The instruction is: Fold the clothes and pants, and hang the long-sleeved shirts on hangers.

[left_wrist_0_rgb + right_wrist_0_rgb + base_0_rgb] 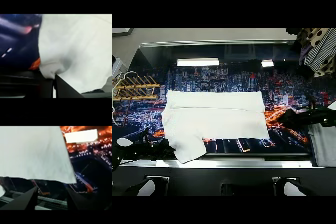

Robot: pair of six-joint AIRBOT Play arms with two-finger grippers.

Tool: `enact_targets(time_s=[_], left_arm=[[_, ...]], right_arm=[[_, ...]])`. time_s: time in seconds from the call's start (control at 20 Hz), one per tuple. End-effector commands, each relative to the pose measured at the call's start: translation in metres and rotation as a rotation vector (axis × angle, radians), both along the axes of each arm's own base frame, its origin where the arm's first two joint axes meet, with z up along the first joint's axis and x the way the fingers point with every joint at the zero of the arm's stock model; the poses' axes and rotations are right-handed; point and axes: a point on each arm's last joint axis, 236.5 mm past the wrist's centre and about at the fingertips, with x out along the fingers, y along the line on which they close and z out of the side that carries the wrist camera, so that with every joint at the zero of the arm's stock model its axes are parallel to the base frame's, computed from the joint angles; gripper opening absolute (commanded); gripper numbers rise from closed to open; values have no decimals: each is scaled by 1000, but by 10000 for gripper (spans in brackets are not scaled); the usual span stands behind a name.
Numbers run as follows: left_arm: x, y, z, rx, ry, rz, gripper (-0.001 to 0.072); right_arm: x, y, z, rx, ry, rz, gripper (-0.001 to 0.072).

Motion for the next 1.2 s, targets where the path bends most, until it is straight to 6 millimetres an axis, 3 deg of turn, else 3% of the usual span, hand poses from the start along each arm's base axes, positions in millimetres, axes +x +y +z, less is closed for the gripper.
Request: enact_targets(time_s=[0.0,0.15,0.4,0.65,1.15], left_arm=[[-1,0,0,0,4,-4,17],[-3,-1,1,-7,11,-9,17],[-3,-1,1,-6,10,-6,17],[-3,-1,1,-6,10,-6,17],[-1,0,0,-1,5,-2,17]], right_arm=[[-14,7,-48,26,88,-30,421],[-19,8,-72,-10,88,-34,423],[-33,12,-86,-15,117,-29,423],[-30,29,-88,60,86,-63,420],[-35,38,-90,103,105,-89,414]])
